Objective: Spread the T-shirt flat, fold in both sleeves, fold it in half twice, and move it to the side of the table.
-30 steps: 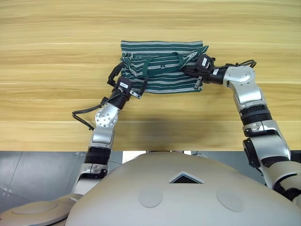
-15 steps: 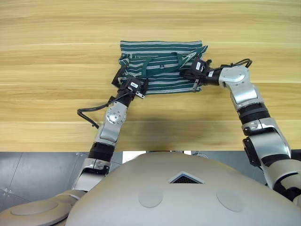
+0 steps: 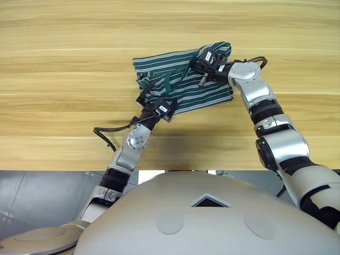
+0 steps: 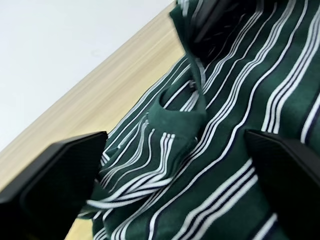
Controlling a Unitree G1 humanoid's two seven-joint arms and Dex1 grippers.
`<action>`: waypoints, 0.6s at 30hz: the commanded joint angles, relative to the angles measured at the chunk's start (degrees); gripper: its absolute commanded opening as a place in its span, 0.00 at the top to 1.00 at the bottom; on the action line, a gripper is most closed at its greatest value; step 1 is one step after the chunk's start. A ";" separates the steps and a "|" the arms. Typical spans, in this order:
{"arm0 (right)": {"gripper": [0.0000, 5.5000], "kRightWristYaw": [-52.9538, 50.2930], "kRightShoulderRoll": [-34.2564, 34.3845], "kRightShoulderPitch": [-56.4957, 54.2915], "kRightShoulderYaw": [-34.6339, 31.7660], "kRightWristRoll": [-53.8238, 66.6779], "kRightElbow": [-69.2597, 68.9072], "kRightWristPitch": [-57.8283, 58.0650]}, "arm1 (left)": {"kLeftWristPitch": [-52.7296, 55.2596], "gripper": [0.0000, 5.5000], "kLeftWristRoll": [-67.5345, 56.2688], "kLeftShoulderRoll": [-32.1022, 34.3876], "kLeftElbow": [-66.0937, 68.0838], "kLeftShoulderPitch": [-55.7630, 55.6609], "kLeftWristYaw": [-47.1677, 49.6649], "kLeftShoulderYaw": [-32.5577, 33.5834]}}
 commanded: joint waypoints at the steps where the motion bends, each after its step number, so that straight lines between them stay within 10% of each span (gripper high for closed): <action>1: 0.99 -3.40 0.88 -3.18 -1.57 -0.44 3.94 -0.98 | 1.96 0.09 2.54 1.41 1.57 2.35 -0.59 -2.32; 12: 0.99 -13.51 2.13 -6.68 -3.76 -1.87 14.55 -5.66 | 0.50 0.09 1.95 0.73 -5.82 4.09 1.10 -4.07; 18: 0.99 -11.50 0.72 3.50 -4.29 -0.14 -3.31 -8.45 | -6.34 0.09 -8.69 -3.72 -13.39 3.36 5.49 3.55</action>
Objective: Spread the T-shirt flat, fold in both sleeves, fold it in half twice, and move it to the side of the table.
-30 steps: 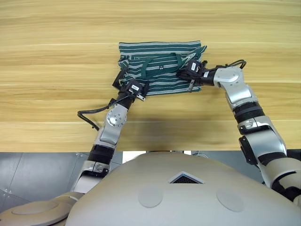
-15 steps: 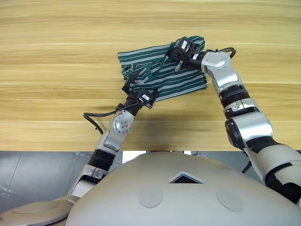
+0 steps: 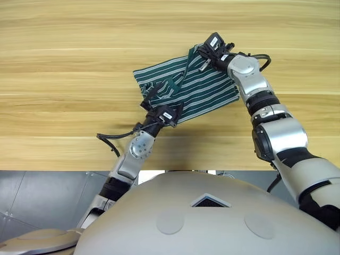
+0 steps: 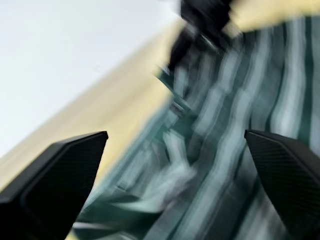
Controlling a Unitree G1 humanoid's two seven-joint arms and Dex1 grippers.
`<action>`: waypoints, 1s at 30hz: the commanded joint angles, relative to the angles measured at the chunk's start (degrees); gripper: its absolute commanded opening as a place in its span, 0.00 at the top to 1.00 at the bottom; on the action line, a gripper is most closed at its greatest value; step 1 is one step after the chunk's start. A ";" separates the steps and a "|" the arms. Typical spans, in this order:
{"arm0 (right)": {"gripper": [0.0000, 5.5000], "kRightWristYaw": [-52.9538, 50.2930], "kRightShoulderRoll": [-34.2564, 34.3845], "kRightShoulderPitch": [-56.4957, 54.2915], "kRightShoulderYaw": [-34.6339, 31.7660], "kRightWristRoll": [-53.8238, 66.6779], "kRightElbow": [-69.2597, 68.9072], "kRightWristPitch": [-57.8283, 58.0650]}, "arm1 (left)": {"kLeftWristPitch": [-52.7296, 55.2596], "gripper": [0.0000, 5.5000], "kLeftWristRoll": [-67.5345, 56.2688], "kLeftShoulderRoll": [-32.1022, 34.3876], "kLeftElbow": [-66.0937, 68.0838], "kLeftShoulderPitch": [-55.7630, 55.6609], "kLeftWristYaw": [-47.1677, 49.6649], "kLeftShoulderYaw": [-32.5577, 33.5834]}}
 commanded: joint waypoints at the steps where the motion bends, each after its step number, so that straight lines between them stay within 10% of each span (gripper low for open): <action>1: 0.99 2.00 -1.55 8.88 -0.01 1.68 -15.97 0.07 | -4.19 0.09 -4.60 -2.39 -3.12 -0.92 3.05 4.04; 13: 0.99 -7.08 5.65 38.18 3.47 4.77 -55.53 23.05 | -9.24 0.09 -6.98 -3.93 -1.41 -2.68 5.57 11.01; 30: 0.99 -20.84 18.15 21.68 -2.23 6.76 -18.81 23.20 | -10.90 0.09 -9.30 -2.01 -3.67 -3.71 4.10 17.19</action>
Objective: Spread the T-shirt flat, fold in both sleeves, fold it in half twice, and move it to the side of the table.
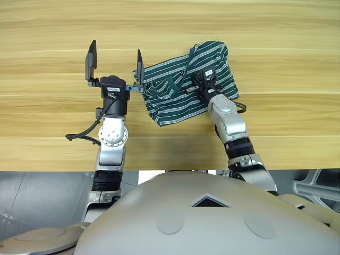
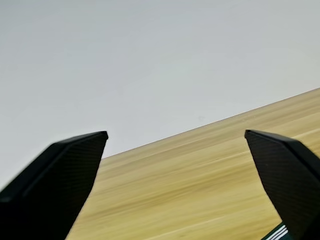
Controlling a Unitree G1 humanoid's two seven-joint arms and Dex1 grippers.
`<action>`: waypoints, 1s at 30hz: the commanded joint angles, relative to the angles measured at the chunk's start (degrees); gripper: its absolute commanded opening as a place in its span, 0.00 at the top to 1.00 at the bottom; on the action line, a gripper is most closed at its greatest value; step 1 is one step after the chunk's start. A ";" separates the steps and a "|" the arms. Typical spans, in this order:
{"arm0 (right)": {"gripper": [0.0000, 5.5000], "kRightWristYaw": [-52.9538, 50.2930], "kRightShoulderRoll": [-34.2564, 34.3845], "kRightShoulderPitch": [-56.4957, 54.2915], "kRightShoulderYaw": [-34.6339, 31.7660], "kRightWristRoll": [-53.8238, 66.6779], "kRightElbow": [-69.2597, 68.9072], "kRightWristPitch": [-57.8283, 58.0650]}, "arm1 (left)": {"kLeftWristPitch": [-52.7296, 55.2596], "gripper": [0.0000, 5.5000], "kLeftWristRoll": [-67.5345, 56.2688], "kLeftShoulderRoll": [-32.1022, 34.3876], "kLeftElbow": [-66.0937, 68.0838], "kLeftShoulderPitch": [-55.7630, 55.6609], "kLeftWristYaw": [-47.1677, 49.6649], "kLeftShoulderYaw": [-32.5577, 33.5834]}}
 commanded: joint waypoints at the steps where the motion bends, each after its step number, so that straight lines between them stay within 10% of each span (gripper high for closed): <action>1: 0.99 -0.69 3.85 -3.94 1.37 -1.10 12.55 -1.73 | 0.39 0.09 -0.16 0.26 -1.06 -0.59 -0.80 0.54; 14: 0.99 23.16 -15.54 -12.19 21.13 -19.58 32.18 -42.97 | 0.76 0.09 -0.69 0.99 0.19 -2.77 -2.27 2.07; 21: 0.99 27.54 -26.44 -18.32 21.81 -21.02 37.96 -62.12 | 0.33 0.09 -0.56 0.50 1.21 -1.65 -7.00 -4.02; 30: 0.99 19.56 -23.51 -18.80 13.22 -15.58 32.33 -61.14 | 0.72 0.09 -3.88 0.26 0.34 -0.28 -9.75 -5.28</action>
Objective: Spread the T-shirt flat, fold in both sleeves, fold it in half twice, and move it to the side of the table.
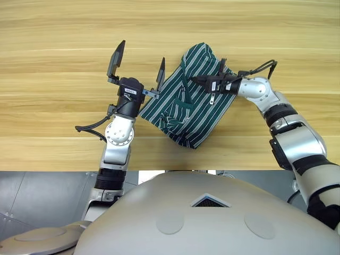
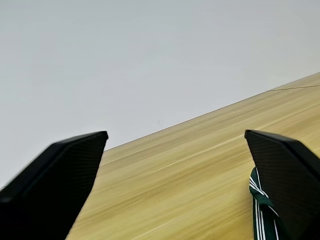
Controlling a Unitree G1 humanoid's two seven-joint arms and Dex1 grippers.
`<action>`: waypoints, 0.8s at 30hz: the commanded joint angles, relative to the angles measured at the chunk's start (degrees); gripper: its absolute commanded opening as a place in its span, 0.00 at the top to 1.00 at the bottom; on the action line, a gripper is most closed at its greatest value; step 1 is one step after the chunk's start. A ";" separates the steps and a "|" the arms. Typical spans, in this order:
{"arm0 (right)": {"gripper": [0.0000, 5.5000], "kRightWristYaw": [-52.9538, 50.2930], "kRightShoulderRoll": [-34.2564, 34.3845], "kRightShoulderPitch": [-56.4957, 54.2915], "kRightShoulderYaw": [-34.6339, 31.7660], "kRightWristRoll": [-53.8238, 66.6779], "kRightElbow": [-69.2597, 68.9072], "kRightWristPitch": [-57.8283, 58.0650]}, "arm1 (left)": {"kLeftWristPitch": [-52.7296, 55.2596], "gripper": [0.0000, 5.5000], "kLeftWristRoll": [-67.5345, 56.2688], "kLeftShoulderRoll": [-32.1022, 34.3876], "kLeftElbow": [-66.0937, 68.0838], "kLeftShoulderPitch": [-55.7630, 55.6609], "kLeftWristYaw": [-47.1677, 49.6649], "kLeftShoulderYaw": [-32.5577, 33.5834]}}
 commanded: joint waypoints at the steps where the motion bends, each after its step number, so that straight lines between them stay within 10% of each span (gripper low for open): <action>1: 0.99 -4.99 0.40 4.74 -2.45 -0.22 -4.36 8.50 | 0.51 0.09 -0.14 -0.46 -0.43 1.02 0.06 -0.19; 15: 0.99 -19.64 14.77 32.78 -8.86 6.07 -41.74 56.41 | -0.10 0.09 1.88 -1.14 -1.81 3.08 1.77 0.41; 24: 0.99 -20.84 16.86 30.24 -7.26 4.65 -39.69 59.90 | 0.00 0.09 2.41 -1.19 -2.69 3.76 1.98 0.20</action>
